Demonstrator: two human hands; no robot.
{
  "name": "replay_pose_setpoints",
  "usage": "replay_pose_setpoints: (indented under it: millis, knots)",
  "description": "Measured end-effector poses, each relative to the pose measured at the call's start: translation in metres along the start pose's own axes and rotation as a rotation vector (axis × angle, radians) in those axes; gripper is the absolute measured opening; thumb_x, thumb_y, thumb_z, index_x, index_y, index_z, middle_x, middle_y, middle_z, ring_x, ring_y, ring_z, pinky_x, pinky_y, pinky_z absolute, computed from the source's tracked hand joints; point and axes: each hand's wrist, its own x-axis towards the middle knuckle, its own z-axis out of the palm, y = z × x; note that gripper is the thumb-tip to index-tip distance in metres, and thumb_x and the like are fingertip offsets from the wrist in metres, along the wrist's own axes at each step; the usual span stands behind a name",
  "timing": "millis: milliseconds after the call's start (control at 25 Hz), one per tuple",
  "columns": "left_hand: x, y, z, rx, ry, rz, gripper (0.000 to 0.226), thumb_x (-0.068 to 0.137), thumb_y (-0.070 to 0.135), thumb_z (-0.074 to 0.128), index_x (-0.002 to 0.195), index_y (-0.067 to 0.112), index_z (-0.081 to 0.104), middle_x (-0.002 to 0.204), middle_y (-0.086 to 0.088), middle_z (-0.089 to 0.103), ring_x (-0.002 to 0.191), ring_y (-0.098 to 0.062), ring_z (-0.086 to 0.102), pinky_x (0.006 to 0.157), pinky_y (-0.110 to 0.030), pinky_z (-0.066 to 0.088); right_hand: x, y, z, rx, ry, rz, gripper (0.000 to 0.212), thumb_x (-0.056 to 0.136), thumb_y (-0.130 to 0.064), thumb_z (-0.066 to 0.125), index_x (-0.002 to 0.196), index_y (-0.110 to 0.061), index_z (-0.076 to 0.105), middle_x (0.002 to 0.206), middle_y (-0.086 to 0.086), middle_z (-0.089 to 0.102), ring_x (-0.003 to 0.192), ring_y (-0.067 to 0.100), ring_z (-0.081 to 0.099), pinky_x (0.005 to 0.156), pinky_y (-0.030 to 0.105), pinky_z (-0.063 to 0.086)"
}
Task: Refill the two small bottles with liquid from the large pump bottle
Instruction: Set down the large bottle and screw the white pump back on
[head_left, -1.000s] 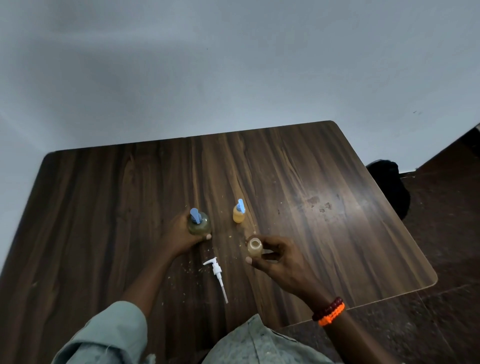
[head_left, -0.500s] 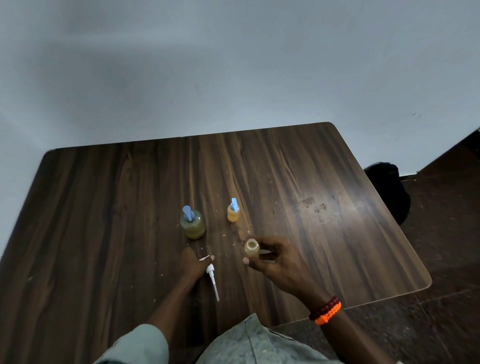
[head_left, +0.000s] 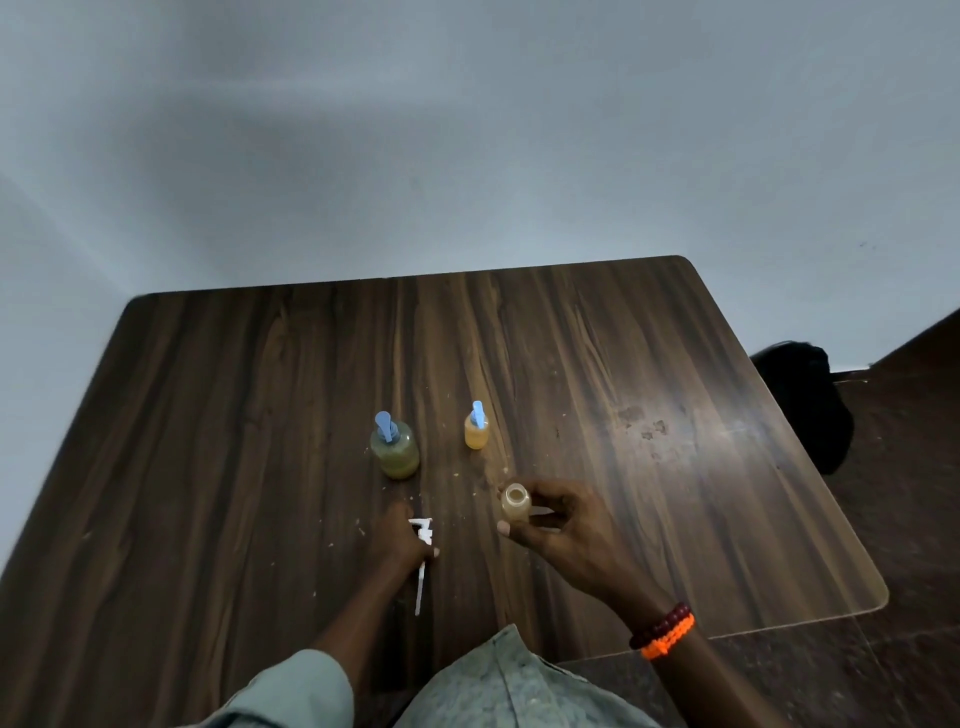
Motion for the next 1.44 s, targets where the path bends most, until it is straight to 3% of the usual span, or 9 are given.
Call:
replay_pose_setpoints:
  millis: [120, 240, 360, 480, 600, 800, 1000, 1200, 1440]
  knots:
    - [-0.01, 0.005, -0.003, -0.045, 0.016, 0.029, 0.033, 0.08, -0.007, 0.078, 0.086, 0.014, 0.053, 0.084, -0.002, 0.064, 0.059, 0.001, 0.05, 0.045, -0.014, 0.034, 0.0, 0.001, -0.001, 0.005, -0.02, 0.004, 0.035, 0.087, -0.024, 0.081, 0.121, -0.025, 0.073, 0.121, -0.014, 0.074, 0.112, 0.005, 0.069, 0.091, 0.04, 0.063]
    - [-0.037, 0.02, -0.017, -0.203, -0.028, 0.118, 0.033, 0.079, -0.01, 0.081, 0.085, 0.02, 0.07, 0.068, 0.011, 0.07, 0.06, 0.007, 0.065, 0.058, -0.013, 0.045, -0.001, 0.001, -0.001, -0.011, -0.039, 0.0, 0.033, 0.088, -0.024, 0.08, 0.115, -0.038, 0.071, 0.119, -0.024, 0.072, 0.111, 0.002, 0.068, 0.091, 0.037, 0.063]
    - [-0.069, 0.045, -0.039, -0.404, -0.002, 0.21, 0.032, 0.081, 0.002, 0.086, 0.11, 0.014, 0.079, 0.098, 0.003, 0.081, 0.093, -0.007, 0.076, 0.076, -0.017, 0.055, -0.002, 0.002, -0.002, -0.024, -0.048, -0.004, 0.035, 0.088, -0.023, 0.079, 0.114, -0.044, 0.068, 0.119, -0.031, 0.069, 0.111, -0.001, 0.067, 0.091, 0.03, 0.062]
    - [-0.102, 0.075, -0.063, -0.666, 0.151, 0.349, 0.036, 0.08, 0.002, 0.086, 0.114, 0.013, 0.079, 0.104, 0.001, 0.083, 0.097, -0.01, 0.08, 0.079, -0.019, 0.063, -0.001, 0.004, 0.0, -0.019, -0.051, 0.008, 0.036, 0.088, -0.022, 0.08, 0.115, -0.044, 0.068, 0.117, -0.033, 0.07, 0.11, -0.003, 0.067, 0.09, 0.026, 0.061]
    - [-0.131, 0.098, -0.075, -0.8, 0.133, 0.528, 0.034, 0.078, -0.002, 0.084, 0.11, 0.008, 0.079, 0.102, -0.001, 0.084, 0.096, -0.013, 0.081, 0.082, -0.021, 0.064, 0.001, 0.003, 0.002, -0.028, -0.056, 0.013, 0.035, 0.087, -0.023, 0.081, 0.112, -0.045, 0.069, 0.113, -0.033, 0.071, 0.109, -0.004, 0.067, 0.089, 0.025, 0.061]
    - [-0.143, 0.107, -0.071, -0.824, 0.101, 0.619, 0.036, 0.068, 0.013, 0.082, 0.104, 0.014, 0.077, 0.097, 0.009, 0.084, 0.094, -0.008, 0.081, 0.078, -0.016, 0.062, 0.004, 0.0, 0.004, -0.045, -0.056, -0.004, 0.031, 0.087, -0.023, 0.081, 0.11, -0.041, 0.069, 0.106, -0.024, 0.072, 0.106, -0.005, 0.067, 0.085, 0.022, 0.061]
    - [-0.132, 0.098, -0.061, -0.79, 0.083, 0.612, 0.032, 0.076, -0.004, 0.084, 0.103, 0.01, 0.078, 0.096, 0.002, 0.085, 0.092, -0.011, 0.081, 0.078, -0.017, 0.062, 0.003, 0.0, 0.003, -0.038, -0.072, -0.023, 0.031, 0.089, -0.023, 0.08, 0.119, -0.023, 0.073, 0.112, -0.018, 0.073, 0.107, -0.003, 0.068, 0.087, 0.027, 0.062]
    - [-0.121, 0.089, -0.052, -0.691, 0.018, 0.605, 0.035, 0.077, -0.007, 0.085, 0.107, 0.009, 0.079, 0.103, -0.003, 0.084, 0.098, -0.018, 0.081, 0.091, -0.036, 0.066, 0.004, -0.004, 0.006, -0.034, -0.061, -0.062, 0.033, 0.088, -0.022, 0.08, 0.12, -0.021, 0.074, 0.112, -0.007, 0.078, 0.103, 0.008, 0.073, 0.085, 0.042, 0.063]
    - [-0.109, 0.076, -0.043, -0.564, -0.009, 0.684, 0.029, 0.08, -0.002, 0.086, 0.108, 0.006, 0.081, 0.106, -0.008, 0.081, 0.102, -0.023, 0.079, 0.093, -0.042, 0.064, 0.007, -0.019, 0.006, -0.017, -0.069, -0.147, 0.033, 0.09, -0.018, 0.078, 0.123, -0.018, 0.074, 0.112, -0.006, 0.079, 0.102, 0.006, 0.074, 0.083, 0.037, 0.064]
